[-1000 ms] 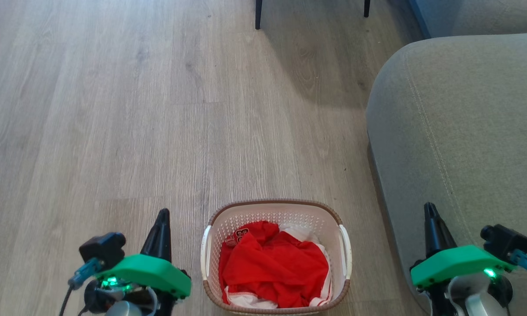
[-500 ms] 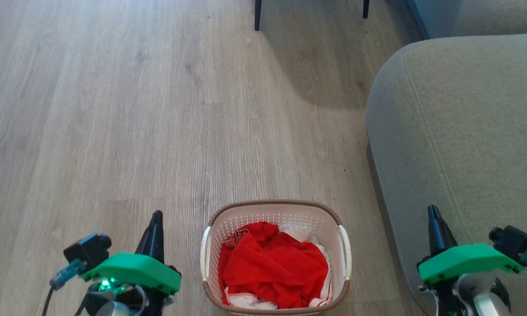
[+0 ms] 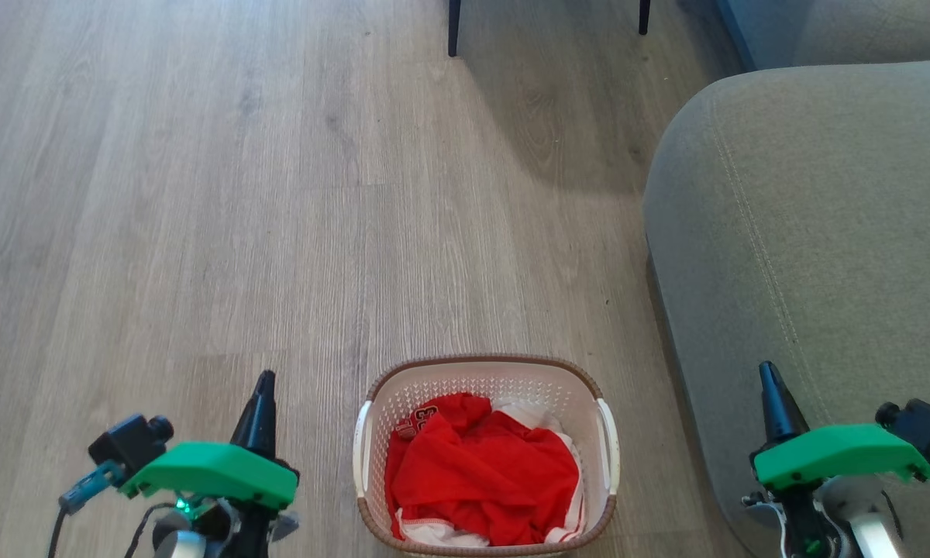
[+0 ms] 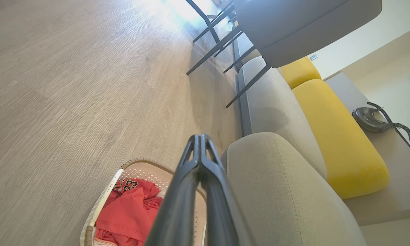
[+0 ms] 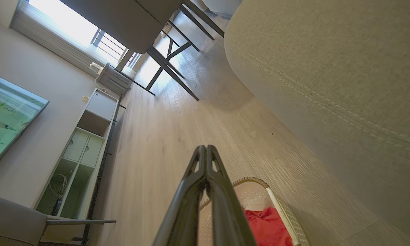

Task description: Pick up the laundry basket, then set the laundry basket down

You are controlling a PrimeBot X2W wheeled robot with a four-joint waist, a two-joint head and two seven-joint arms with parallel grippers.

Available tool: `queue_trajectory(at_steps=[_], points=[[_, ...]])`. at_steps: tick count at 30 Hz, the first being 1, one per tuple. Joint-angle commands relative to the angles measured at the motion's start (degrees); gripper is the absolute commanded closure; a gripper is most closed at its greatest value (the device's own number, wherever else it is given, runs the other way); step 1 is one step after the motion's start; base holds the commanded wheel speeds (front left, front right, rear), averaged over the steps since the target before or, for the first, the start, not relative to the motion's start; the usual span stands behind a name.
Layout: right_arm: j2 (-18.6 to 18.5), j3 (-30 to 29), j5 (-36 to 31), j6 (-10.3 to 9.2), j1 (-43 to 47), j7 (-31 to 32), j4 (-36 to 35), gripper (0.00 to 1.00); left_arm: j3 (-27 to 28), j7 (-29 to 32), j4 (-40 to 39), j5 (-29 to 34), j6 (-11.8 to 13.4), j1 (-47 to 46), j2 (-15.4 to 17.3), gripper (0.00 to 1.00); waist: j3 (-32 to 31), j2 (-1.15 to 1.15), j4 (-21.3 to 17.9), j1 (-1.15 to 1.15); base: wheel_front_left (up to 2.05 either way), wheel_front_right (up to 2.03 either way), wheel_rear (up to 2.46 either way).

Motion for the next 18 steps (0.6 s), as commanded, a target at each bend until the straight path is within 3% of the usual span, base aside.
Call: queue_trajectory(at_steps=[1,18], points=[[-0.97,-0.06,1.45,0.20,-2.88,0.43,-1.55,1.00,1.99,0.15,-1.50,-1.46,-0.54,-3.47,0.92,1.00,-0.02,0.00,-0.01,0.00,0.00,0.00,0.00],[-1.00,-1.61,11.70,0.26,-3.46,3.22,-0.90,1.00,5.19,2.91,-1.11,-12.27,-2.00,-4.02,0.98,1.00,-0.25,0.00,-0.14,0.00,0.00,0.00,0.00]])
